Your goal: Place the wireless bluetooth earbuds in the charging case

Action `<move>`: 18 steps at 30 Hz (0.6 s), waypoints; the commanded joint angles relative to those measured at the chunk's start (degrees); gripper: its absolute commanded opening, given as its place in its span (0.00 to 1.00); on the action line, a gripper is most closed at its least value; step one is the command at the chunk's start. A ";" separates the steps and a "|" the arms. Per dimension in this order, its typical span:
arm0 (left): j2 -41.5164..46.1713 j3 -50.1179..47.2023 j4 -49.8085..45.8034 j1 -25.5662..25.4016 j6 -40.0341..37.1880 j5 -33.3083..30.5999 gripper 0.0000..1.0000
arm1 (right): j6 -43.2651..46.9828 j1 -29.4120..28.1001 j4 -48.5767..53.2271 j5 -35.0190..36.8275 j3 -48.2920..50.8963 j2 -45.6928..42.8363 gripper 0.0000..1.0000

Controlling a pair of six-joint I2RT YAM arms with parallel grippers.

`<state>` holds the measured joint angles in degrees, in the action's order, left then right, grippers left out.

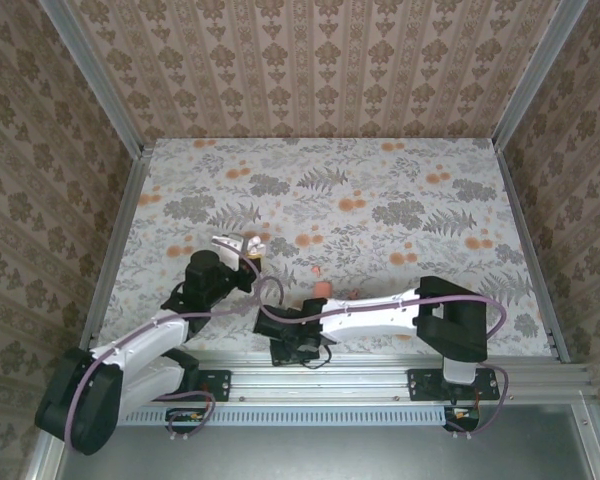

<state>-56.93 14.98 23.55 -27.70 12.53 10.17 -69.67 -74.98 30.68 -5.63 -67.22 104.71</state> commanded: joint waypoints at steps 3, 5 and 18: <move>2.08 -0.92 -1.75 1.25 2.13 0.08 0.03 | -2.88 -0.42 4.42 2.78 -2.36 3.60 0.31; 2.26 -0.96 -1.67 1.29 2.19 0.37 0.03 | -2.61 -0.21 4.74 3.01 -2.83 4.46 0.30; 2.47 -1.31 -0.85 3.36 2.71 0.70 0.03 | -1.25 0.97 3.66 1.23 -4.09 7.75 0.35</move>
<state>-55.53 14.15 22.06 -24.95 14.09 10.48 -70.89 -74.54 33.21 -4.27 -70.15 111.11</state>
